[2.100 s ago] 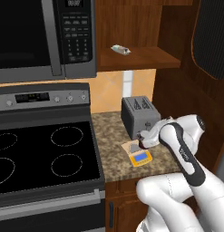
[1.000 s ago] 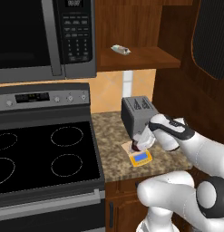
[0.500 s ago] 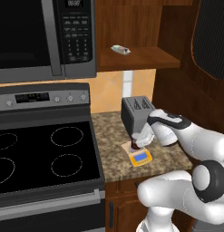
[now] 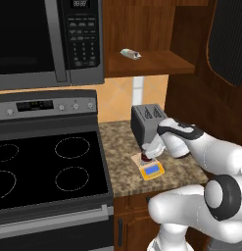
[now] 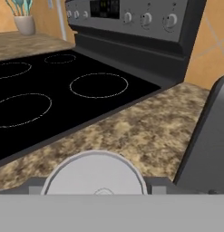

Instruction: Pick the canned food and place it on the digital scale for weighing, and close the cabinet.

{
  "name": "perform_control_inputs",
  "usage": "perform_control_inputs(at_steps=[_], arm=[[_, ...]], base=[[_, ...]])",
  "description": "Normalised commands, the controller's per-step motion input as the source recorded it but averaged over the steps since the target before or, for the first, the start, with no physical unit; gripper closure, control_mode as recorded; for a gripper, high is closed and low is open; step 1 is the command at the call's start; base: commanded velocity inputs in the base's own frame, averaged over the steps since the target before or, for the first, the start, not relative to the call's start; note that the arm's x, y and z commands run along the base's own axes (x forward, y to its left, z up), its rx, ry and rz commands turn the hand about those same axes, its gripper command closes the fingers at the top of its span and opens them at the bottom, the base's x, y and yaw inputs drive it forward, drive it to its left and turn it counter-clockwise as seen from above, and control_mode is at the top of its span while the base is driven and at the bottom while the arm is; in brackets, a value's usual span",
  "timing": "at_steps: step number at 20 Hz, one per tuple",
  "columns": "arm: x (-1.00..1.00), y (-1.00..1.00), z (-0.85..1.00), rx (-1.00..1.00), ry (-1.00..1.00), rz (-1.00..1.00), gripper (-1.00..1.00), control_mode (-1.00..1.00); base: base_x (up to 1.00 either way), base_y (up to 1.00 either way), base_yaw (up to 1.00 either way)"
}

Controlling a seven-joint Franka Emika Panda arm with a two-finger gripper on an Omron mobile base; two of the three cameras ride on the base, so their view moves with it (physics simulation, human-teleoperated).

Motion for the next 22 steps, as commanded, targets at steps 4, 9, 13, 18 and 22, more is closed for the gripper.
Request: perform_control_inputs(at_steps=[4,9,13,18,22], arm=[[-0.03,-0.01,0.00,0.00,0.00,0.00,-1.00,-1.00],[-0.14,0.00,0.00,0.00,-0.03,0.00,-1.00,-1.00],[-0.07,0.00,0.00,0.00,-0.08,0.00,-1.00,-1.00],[0.00,0.00,0.00,0.00,-0.11,0.00,-1.00,-1.00],[-0.15,0.00,0.21,0.01,-0.25,0.00,-1.00,-1.00]], base=[[0.00,0.00,0.00],[0.00,0.00,0.00],[0.00,0.00,0.00],[0.00,0.00,0.00],[0.00,0.00,0.00]])
